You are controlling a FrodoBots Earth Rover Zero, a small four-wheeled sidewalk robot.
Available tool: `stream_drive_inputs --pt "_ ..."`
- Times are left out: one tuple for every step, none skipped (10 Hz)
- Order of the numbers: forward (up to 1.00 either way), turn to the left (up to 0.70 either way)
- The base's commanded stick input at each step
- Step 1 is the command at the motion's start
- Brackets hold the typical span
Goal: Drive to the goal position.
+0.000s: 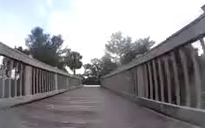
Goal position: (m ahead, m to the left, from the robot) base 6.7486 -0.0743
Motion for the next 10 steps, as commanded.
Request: stream_drive_inputs --pt "0.85 0.0" --pt "0.85 0.0" --pt "0.85 0.0" --pt "0.85 0.0" --pt "0.85 0.0" --pt "0.85 0.0" --pt "0.85 0.0" --pt "0.85 0.0" --pt "0.85 0.0" --pt "0.85 0.0"
